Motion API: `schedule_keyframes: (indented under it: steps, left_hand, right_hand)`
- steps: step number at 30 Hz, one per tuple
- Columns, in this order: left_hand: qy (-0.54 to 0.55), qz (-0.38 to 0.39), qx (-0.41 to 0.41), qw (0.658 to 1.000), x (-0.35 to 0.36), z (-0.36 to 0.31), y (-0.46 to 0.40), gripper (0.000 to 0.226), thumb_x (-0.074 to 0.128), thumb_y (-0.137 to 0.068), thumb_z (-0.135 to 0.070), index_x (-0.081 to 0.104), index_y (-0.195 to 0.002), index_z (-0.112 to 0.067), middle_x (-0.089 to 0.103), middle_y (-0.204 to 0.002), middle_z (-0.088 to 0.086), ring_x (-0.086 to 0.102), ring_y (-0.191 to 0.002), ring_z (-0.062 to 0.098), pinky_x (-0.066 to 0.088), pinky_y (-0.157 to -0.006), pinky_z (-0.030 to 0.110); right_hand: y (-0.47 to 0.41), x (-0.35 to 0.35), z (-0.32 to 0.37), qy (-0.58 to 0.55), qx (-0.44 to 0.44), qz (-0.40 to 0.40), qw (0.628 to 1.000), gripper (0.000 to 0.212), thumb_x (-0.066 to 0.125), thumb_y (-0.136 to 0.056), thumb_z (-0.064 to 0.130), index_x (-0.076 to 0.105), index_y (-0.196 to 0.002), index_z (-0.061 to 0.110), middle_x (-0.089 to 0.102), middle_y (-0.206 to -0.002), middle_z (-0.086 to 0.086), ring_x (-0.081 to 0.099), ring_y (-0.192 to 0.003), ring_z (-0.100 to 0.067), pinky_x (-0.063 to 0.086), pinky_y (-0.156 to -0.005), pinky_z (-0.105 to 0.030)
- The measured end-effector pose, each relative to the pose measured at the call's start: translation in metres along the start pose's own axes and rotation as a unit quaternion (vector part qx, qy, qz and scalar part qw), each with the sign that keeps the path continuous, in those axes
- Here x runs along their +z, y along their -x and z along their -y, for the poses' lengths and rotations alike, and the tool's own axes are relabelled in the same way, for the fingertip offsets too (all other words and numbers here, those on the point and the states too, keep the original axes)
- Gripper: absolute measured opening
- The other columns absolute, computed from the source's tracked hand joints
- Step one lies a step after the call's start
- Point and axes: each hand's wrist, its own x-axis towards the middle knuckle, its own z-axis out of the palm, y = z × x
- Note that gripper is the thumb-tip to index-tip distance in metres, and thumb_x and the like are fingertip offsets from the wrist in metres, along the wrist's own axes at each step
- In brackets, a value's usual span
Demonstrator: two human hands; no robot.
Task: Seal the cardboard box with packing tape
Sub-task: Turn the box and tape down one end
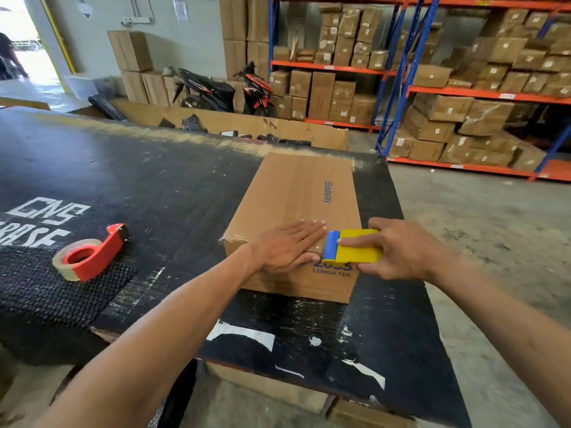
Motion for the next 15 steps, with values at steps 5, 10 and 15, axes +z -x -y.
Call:
schedule_keyframes:
  steps: [5,10,15]
  left_hand:
    - [0.021,-0.003,-0.004,1.0,0.002,0.004,0.002,0.078,0.007,-0.098,-0.06,0.004,-0.157,-0.009,0.008,-0.165,0.008,0.003,-0.152,0.014,0.0,-0.123,0.029]
    - [0.027,-0.005,-0.003,1.0,0.004,0.005,0.001,0.079,0.008,-0.097,-0.06,0.003,-0.157,-0.009,0.008,-0.165,0.009,0.006,-0.152,0.017,-0.001,-0.122,0.028]
    - [0.017,-0.011,-0.001,1.0,0.004,0.006,0.0,0.083,0.0,-0.095,-0.064,0.005,-0.157,-0.008,0.011,-0.164,0.01,0.009,-0.152,0.018,0.005,-0.123,0.031]
  right_hand:
    - [0.009,0.003,-0.006,-0.012,-0.021,-0.027,0.999,0.059,0.042,-0.073,0.071,0.056,-0.128,0.056,0.038,-0.076,0.008,0.038,-0.057,-0.014,0.034,-0.049,-0.031]
    - [0.047,0.008,-0.05,-0.029,-0.028,-0.024,0.999,0.054,0.055,-0.077,0.069,0.061,-0.127,0.05,0.051,-0.081,0.002,0.051,-0.056,-0.019,0.044,-0.044,-0.033]
    - [0.066,0.016,-0.081,-0.029,-0.035,-0.038,0.998,0.057,0.065,-0.075,0.062,0.06,-0.129,0.048,0.034,-0.083,0.01,0.035,-0.057,-0.01,0.029,-0.045,-0.026]
